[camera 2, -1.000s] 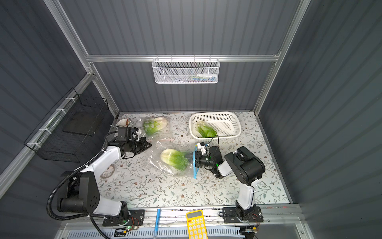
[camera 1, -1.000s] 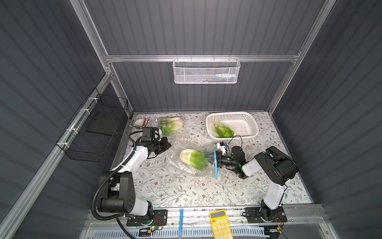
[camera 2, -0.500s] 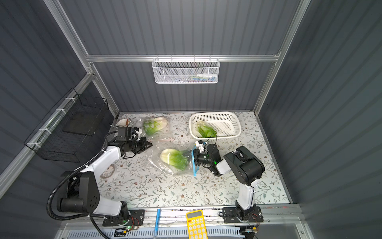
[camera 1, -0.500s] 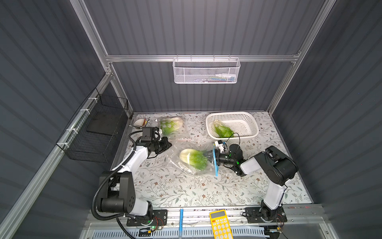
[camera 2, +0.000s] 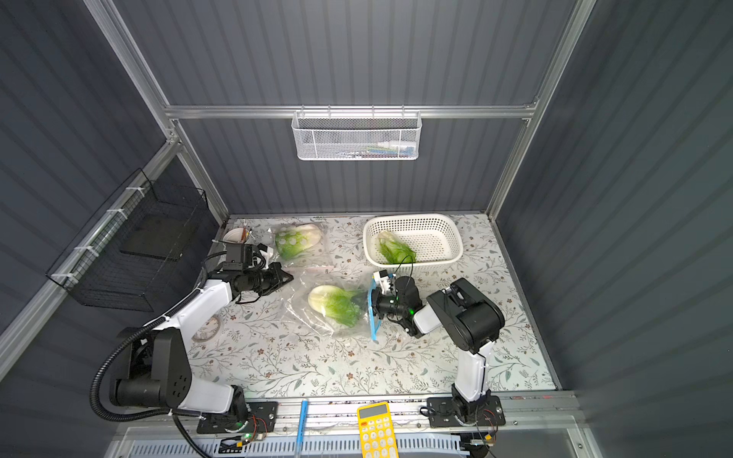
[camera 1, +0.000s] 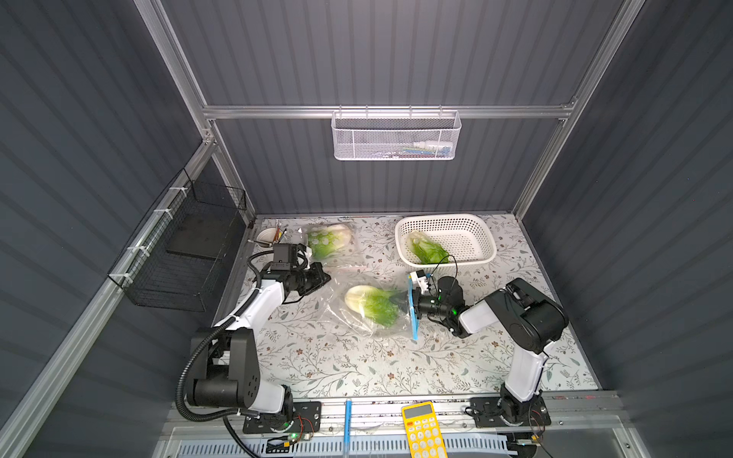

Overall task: Open the zip-top bag and take out the chinese cabbages
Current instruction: Pick up the Chinese cabbage from the zipper food storage bag.

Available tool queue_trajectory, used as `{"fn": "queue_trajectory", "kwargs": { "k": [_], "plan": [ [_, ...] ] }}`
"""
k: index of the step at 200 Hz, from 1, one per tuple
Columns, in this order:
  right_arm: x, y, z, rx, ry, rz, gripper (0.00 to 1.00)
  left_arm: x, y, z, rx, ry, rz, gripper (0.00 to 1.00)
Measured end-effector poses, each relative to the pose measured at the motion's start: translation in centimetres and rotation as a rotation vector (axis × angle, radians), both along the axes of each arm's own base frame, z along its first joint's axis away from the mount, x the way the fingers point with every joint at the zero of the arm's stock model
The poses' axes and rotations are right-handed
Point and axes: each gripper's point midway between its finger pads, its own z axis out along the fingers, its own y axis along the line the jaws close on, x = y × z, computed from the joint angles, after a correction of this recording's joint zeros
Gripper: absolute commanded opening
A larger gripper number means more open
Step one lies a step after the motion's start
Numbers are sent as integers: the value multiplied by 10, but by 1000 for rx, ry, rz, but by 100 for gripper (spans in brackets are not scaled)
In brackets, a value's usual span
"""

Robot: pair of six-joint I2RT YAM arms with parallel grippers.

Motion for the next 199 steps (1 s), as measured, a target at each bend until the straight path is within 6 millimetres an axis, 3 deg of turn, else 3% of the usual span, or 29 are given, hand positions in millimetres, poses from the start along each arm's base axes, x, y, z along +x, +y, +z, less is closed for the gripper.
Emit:
{"fn": "queue_trajectory", "kwargs": {
  "k": [73, 114, 199],
  "plan": [
    [0, -2, 1, -9, -9, 2, 0, 1, 6, -4, 35, 5, 26, 0],
    [-2, -12, 11, -10, -38, -4, 0, 2, 25, -14, 132, 26, 97, 0],
    [-12, -36, 4, 9, -14, -31, 0, -1, 51, -17, 248, 37, 189, 0]
  ]
}}
